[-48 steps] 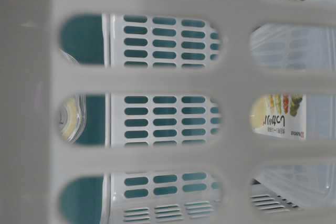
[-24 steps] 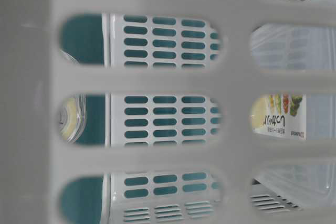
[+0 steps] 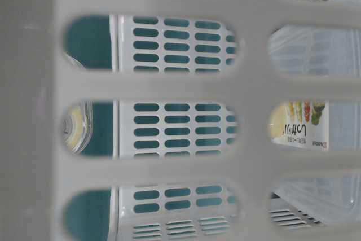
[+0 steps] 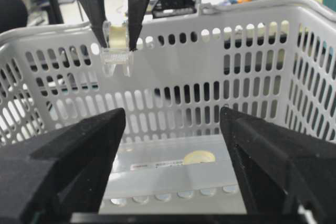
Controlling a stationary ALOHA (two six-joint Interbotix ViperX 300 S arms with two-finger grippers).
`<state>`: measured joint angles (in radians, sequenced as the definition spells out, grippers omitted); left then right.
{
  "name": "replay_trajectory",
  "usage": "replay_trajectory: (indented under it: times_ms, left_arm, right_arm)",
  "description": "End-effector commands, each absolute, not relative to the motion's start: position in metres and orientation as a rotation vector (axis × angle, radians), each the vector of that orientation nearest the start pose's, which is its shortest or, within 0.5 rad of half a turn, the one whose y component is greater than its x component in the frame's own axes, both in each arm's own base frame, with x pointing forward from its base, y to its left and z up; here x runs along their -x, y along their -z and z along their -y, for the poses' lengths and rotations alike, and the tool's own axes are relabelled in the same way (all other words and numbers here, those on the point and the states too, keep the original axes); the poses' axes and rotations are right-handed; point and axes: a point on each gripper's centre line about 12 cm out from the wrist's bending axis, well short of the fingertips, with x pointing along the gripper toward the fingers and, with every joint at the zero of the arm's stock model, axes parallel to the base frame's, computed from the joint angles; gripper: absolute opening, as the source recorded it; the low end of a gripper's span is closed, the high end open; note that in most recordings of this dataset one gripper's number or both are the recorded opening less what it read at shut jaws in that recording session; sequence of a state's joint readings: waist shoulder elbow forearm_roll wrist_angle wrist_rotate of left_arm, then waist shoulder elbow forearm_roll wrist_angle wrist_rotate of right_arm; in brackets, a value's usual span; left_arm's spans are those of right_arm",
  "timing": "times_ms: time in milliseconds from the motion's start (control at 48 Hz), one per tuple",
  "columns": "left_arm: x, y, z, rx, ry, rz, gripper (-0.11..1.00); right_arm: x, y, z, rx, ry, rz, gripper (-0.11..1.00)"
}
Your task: Pick up the tape dispenser from the shopping basket with the left arm.
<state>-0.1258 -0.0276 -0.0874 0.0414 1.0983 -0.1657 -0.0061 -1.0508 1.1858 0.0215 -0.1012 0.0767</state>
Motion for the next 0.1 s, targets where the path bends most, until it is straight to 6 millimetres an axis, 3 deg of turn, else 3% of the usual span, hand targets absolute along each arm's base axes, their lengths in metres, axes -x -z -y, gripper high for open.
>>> replay_trajectory:
  times_ms: [0,83]
  left_arm:
    - [-0.4095,-0.3770,0.0490,0.052,0.016,-0.948,0.28]
    - [-0.4097,-0.3775,0.0482,0.052,0.014,-0.946,0.28]
  right_arm:
    - [-0.1859,-0.2847,0.0020,-0.103,0.013,-0.030,0.70]
    - [-0.1859,-0.2847,0.0017,-0.103,0.012,-0.030,0.70]
